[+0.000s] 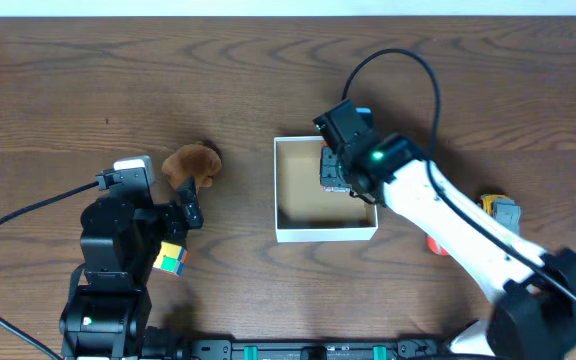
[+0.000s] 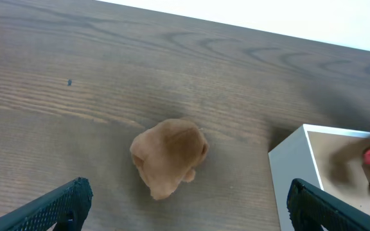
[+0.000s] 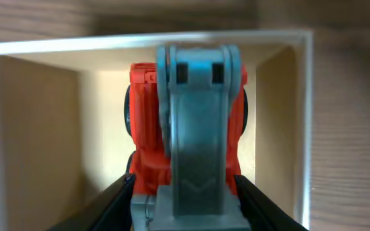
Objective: Pack container
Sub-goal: 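Carry the fire truck left into the white box and release, then return the right gripper and grasp the yellow-and-blue toy truck, then lower the yellow truck into the box beside the fire truck, release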
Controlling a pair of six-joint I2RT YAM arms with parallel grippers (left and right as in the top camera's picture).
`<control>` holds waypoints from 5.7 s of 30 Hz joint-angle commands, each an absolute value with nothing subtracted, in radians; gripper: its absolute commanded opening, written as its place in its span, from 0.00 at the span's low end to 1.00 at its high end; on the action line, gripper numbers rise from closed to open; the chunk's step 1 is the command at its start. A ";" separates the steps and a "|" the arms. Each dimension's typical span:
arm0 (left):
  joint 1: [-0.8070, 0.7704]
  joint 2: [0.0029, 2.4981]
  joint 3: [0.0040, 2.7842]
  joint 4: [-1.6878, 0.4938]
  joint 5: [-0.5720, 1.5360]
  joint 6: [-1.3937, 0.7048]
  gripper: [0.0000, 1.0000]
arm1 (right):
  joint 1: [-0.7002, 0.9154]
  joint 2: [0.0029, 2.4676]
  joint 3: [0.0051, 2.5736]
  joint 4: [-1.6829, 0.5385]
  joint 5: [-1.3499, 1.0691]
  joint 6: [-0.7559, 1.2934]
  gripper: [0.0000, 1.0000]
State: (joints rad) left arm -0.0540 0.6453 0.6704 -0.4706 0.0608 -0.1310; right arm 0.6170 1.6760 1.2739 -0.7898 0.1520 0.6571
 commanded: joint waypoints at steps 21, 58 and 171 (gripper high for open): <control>-0.050 0.645 0.693 -0.471 0.067 -0.133 0.98 | 0.579 1.814 1.273 -0.780 0.221 0.652 0.09; -0.050 0.645 0.693 -0.470 0.067 -0.133 0.98 | -0.252 1.243 1.320 -1.255 0.082 0.224 0.99; -0.050 0.645 0.693 -0.471 0.067 -0.133 0.98 | 0.712 1.833 1.327 -0.793 0.176 0.684 0.01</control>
State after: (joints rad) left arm -0.0540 0.6453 0.6704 -0.4698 0.0650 -0.1310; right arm 0.7067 1.8202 1.3193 -0.7918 0.1394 0.6636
